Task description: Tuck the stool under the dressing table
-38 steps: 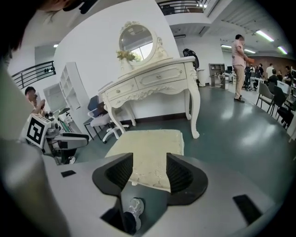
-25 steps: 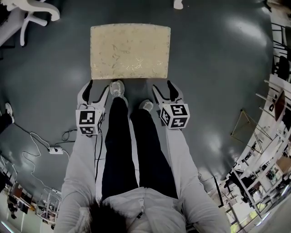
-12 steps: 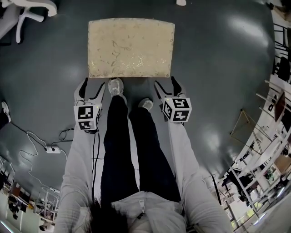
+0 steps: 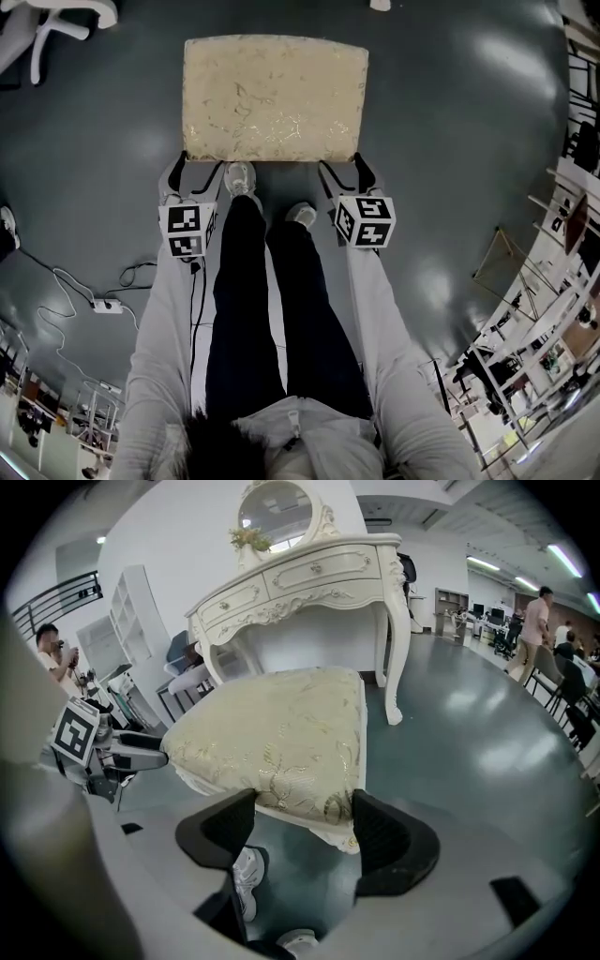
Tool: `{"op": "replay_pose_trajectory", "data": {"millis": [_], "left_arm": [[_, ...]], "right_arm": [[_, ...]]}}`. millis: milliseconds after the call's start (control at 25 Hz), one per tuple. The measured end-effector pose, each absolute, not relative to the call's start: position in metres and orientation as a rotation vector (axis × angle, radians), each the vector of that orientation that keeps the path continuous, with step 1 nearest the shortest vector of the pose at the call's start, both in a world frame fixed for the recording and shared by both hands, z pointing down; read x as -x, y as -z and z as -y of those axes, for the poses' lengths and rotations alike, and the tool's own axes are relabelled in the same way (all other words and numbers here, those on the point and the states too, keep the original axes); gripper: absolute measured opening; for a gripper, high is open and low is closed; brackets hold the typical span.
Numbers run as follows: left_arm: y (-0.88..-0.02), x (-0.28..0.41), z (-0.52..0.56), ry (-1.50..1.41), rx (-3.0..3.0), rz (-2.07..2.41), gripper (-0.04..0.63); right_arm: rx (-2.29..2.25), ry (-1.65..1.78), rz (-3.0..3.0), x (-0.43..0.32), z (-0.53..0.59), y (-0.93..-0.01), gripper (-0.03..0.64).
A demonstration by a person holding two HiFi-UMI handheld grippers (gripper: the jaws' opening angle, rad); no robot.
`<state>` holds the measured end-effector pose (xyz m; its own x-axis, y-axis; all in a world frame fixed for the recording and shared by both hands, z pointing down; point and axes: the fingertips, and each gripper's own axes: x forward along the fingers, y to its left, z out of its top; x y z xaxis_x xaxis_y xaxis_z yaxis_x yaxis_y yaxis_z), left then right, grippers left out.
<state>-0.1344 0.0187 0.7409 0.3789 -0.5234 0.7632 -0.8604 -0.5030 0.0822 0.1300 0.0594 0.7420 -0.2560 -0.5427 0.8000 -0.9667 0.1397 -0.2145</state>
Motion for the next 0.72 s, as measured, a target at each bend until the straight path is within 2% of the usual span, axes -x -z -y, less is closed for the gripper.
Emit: {"op": "replay_pose_trajectory", "data": {"millis": [720], "left_arm": [[-0.7418, 0.1387, -0.0092, -1.046, -2.183, 1.105, 0.313]], "right_arm": [[-1.469, -1.011, 1.786, -0.1244, -0.0536, -0.7452, 0.318]]}}
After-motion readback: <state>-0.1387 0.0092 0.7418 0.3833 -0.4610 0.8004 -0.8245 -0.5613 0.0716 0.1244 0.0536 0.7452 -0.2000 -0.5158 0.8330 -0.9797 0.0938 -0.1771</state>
